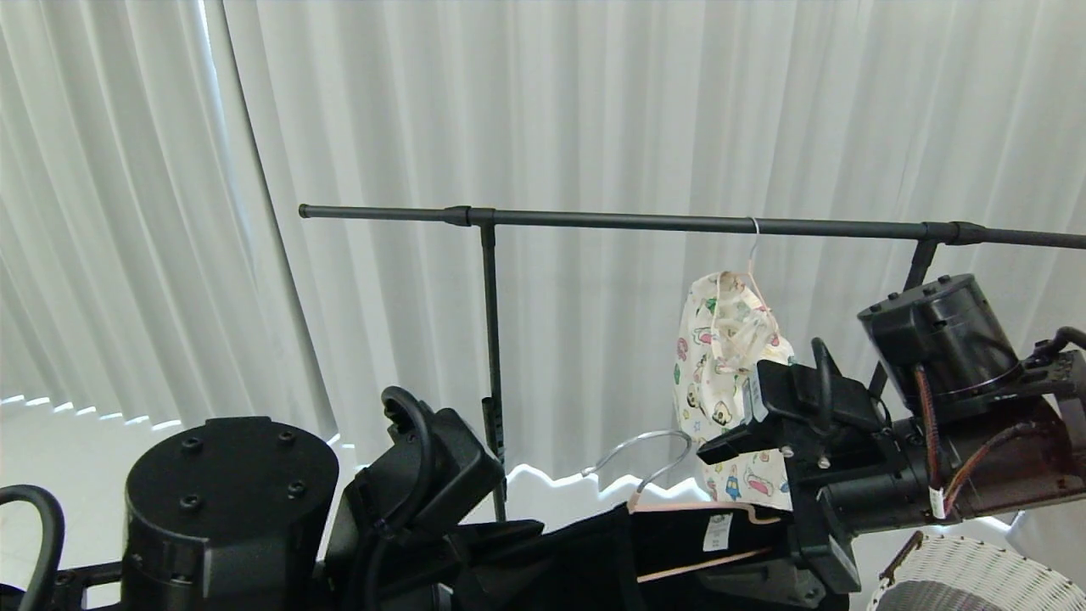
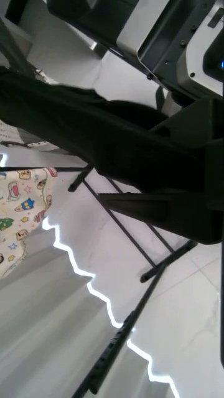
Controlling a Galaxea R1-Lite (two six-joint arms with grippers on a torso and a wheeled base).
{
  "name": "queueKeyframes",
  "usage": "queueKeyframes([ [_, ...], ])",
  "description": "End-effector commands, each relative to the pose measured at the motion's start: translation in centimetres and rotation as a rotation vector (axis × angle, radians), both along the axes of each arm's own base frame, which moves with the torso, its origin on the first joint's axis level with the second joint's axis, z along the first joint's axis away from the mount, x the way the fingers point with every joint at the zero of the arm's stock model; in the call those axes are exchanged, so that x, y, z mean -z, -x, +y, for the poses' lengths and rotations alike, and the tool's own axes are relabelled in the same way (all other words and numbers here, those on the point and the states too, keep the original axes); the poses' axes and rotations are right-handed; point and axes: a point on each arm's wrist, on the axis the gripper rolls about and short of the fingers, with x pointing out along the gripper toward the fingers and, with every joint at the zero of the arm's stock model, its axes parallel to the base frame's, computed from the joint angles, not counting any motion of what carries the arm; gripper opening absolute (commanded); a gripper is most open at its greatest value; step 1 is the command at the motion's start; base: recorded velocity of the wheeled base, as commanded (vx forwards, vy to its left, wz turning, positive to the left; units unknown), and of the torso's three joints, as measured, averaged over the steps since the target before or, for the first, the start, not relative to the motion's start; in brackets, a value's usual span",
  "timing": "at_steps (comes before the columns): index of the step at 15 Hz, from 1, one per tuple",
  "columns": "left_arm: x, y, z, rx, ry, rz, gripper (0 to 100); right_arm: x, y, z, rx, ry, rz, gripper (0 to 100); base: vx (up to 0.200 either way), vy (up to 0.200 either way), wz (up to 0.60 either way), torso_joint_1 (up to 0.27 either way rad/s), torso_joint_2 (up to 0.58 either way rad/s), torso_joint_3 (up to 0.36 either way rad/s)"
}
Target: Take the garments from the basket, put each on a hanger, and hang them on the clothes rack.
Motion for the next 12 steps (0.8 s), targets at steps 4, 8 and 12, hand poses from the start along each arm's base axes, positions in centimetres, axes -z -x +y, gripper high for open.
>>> queueKeyframes([
  [4,-0.3,0.42,-0.17,0.021,0.014,-0.009,0,1.33,-1.13,0.28,0.054,0.059,0.013,100,0.0,0.0,0.0,0.0,0.0,0.0],
  [8,-0.38,0.34,-0.32,0.021,0.024,-0.018,0,1.36,-1.04,0.37,0.049,0.058,0.014,0,0.0,0.0,0.0,0.0,0.0,0.0],
  [12,-0.41,0.38,-0.26,0.021,0.025,-0.018,0,1.27,-1.01,0.35,0.048,0.051,0.011,0,0.0,0.0,0.0,0.0,0.0,0.0],
])
